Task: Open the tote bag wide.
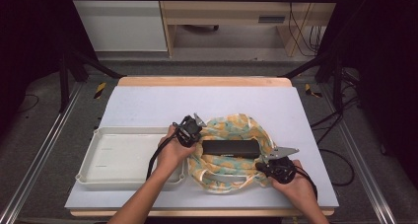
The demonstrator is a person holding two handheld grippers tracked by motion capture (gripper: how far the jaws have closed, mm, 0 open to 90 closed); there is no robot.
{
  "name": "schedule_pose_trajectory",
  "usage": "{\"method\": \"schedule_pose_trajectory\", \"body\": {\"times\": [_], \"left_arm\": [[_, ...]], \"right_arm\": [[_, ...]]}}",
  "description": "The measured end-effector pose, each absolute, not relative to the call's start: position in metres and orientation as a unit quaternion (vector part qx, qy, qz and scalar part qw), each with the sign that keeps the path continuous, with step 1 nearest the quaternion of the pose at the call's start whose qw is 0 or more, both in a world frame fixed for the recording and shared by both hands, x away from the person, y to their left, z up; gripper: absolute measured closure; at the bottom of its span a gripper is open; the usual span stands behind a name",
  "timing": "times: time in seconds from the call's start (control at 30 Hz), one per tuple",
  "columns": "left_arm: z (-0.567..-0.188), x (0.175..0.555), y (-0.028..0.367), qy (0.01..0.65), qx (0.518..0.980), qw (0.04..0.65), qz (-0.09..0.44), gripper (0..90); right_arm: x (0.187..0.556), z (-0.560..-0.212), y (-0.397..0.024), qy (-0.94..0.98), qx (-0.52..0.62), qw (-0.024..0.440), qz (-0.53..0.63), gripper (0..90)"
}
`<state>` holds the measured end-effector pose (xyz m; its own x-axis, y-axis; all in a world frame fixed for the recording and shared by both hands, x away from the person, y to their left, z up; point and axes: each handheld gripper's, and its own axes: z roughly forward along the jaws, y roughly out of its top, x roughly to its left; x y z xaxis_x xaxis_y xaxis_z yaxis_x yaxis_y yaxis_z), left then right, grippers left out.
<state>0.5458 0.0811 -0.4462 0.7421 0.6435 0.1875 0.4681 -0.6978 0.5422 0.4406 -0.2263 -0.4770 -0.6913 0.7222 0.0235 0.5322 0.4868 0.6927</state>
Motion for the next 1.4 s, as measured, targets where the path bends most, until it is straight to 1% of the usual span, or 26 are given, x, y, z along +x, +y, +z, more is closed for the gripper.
{"method": "schedule_pose_trajectory", "body": {"times": [0.3,0.53,0.67,0.7,0.73,0.77,0.87,0.9,0.93,1.0,1.07,1.1,1.17,1.23,1.4], "left_arm": [[-0.454,0.556,0.082,0.316,0.905,0.221,0.181,90.0],[-0.457,0.56,0.083,0.318,0.906,0.222,0.17,90.0],[-0.451,0.554,0.084,0.313,0.904,0.232,0.179,90.0],[-0.443,0.548,0.085,0.308,0.9,0.247,0.184,90.0],[-0.443,0.548,0.085,0.308,0.9,0.247,0.184,90.0],[-0.433,0.538,0.086,0.304,0.895,0.266,0.188,90.0],[-0.423,0.53,0.088,0.301,0.891,0.284,0.187,90.0],[-0.411,0.522,0.089,0.293,0.887,0.301,0.191,90.0],[-0.411,0.522,0.089,0.293,0.887,0.301,0.191,90.0],[-0.398,0.508,0.09,0.277,0.886,0.314,0.198,90.0],[-0.394,0.501,0.09,0.27,0.888,0.316,0.194,90.0],[-0.394,0.488,0.09,0.262,0.888,0.328,0.189,90.0],[-0.396,0.484,0.09,0.259,0.888,0.331,0.186,90.0],[-0.405,0.467,0.086,0.24,0.896,0.332,0.173,90.0],[-0.415,0.455,0.075,0.22,0.901,0.334,0.167,90.0]], "right_arm": [[0.436,-0.477,-0.225,0.856,0.359,0.124,0.351,90.0],[0.434,-0.477,-0.224,0.858,0.354,0.116,0.354,90.0],[0.433,-0.478,-0.225,0.855,0.357,0.117,0.357,90.0],[0.433,-0.478,-0.226,0.855,0.353,0.121,0.359,90.0],[0.433,-0.478,-0.226,0.855,0.353,0.121,0.359,90.0],[0.433,-0.477,-0.226,0.852,0.353,0.125,0.365,90.0],[0.433,-0.475,-0.228,0.849,0.355,0.13,0.369,90.0],[0.433,-0.474,-0.229,0.847,0.354,0.135,0.373,90.0],[0.433,-0.474,-0.229,0.846,0.353,0.138,0.376,90.0],[0.433,-0.473,-0.23,0.844,0.355,0.141,0.376,90.0],[0.432,-0.472,-0.23,0.843,0.356,0.141,0.378,90.0],[0.432,-0.47,-0.232,0.839,0.355,0.146,0.386,90.0],[0.432,-0.469,-0.232,0.837,0.355,0.148,0.391,90.0],[0.432,-0.465,-0.234,0.834,0.348,0.155,0.398,90.0],[0.435,-0.452,-0.238,0.823,0.345,0.168,0.418,90.0]]}}
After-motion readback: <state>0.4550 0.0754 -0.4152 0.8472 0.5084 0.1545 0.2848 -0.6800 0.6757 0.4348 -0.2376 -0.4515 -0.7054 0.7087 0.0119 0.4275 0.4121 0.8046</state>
